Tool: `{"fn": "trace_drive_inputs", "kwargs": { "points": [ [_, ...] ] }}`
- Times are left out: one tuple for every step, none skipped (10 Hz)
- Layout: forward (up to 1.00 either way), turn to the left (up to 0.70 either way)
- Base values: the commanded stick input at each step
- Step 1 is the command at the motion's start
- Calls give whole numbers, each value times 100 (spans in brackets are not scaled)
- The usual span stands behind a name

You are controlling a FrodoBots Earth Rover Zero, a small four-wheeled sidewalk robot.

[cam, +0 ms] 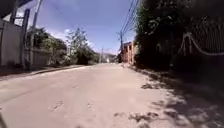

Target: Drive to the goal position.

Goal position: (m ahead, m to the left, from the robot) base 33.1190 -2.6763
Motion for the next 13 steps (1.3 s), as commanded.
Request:
{"fn": "trace_drive_inputs", "kwargs": {
  "points": [
    [70,0],
    [70,0],
    [70,0],
    [70,0],
    [70,0],
    [70,0],
    [70,0],
    [70,0],
    [70,0],
    [70,0],
    [70,0],
    [70,0],
    [70,0]
  ]
}}
